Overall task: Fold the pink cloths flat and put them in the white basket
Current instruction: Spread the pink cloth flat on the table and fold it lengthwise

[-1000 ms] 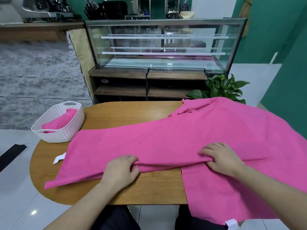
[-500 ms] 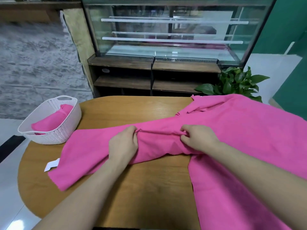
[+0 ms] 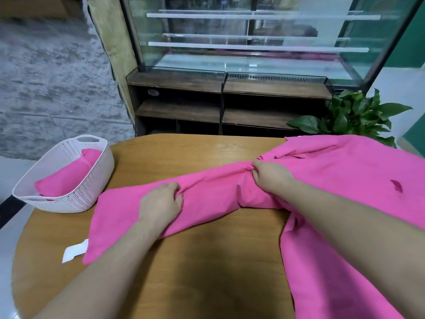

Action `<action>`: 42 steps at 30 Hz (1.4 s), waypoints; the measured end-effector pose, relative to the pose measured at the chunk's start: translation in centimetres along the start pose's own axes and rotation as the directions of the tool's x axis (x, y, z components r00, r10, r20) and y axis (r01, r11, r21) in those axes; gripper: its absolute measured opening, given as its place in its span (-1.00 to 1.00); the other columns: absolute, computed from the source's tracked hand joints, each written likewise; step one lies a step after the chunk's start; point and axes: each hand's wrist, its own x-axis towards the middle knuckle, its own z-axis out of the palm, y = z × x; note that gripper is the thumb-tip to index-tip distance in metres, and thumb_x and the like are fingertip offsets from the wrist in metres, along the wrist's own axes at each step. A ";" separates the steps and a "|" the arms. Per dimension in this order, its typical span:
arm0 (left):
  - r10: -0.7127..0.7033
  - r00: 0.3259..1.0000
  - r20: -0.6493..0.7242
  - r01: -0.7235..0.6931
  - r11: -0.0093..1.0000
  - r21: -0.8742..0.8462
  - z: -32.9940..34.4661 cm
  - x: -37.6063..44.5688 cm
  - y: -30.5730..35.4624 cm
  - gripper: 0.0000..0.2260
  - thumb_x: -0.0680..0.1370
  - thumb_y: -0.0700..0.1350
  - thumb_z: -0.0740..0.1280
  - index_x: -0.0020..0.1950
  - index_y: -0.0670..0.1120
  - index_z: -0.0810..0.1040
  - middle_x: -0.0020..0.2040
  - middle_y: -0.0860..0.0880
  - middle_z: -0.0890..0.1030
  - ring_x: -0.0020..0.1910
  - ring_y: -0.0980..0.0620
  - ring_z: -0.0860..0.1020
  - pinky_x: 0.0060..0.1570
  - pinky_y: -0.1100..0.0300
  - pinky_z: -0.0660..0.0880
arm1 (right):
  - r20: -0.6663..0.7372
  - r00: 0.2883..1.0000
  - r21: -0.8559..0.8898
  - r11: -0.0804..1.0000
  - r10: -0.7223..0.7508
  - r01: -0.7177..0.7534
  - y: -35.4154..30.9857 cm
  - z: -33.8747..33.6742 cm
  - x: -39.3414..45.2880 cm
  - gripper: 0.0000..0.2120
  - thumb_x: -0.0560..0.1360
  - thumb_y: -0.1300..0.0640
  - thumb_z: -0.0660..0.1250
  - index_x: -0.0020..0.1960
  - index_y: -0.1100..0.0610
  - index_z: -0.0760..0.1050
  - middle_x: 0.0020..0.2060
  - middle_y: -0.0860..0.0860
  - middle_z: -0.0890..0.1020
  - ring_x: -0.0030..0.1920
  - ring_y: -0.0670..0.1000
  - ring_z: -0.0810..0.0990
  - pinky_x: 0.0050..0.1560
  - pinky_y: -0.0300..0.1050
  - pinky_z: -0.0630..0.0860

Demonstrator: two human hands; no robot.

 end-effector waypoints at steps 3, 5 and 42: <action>-0.011 1.000 0.009 0.010 0.999 0.039 -0.4 -0.4 -1.8 -0.78 0.58 0.03 0.21 0.18 0.04 0.51 0.11 -0.02 0.62 0.11 -0.09 0.58 -0.04 0.03 0.54 | 0.034 0.999 0.024 1.000 -0.008 0.007 0.0 0.8 0.7 -0.77 0.60 0.04 0.14 0.15 0.09 0.48 0.06 0.11 0.65 0.05 0.21 0.61 -0.09 -0.03 0.46; -0.039 0.999 0.013 0.038 0.999 0.031 -0.6 -0.8 -2.9 -0.76 0.56 0.03 0.23 0.20 0.05 0.52 0.11 -0.01 0.60 0.12 -0.08 0.57 -0.03 0.04 0.54 | -0.005 0.997 0.088 0.993 -0.072 0.072 -0.1 1.0 0.9 -0.90 0.54 0.09 0.20 -0.11 0.09 0.43 -0.08 0.12 0.60 0.00 0.20 0.58 -0.15 -0.05 0.38; -0.095 0.995 -0.002 0.076 0.801 -0.594 -5.7 -12.8 -12.9 -0.68 0.47 -0.37 0.36 -0.11 0.08 0.59 -0.12 0.25 0.63 -0.21 0.30 0.53 -0.17 0.45 0.37 | 0.188 0.899 0.218 0.909 -0.396 0.355 -10.0 -1.3 -8.8 -0.35 0.42 -0.08 0.43 0.47 -0.03 0.35 0.38 -0.04 0.48 0.37 0.00 0.42 0.39 -0.10 0.33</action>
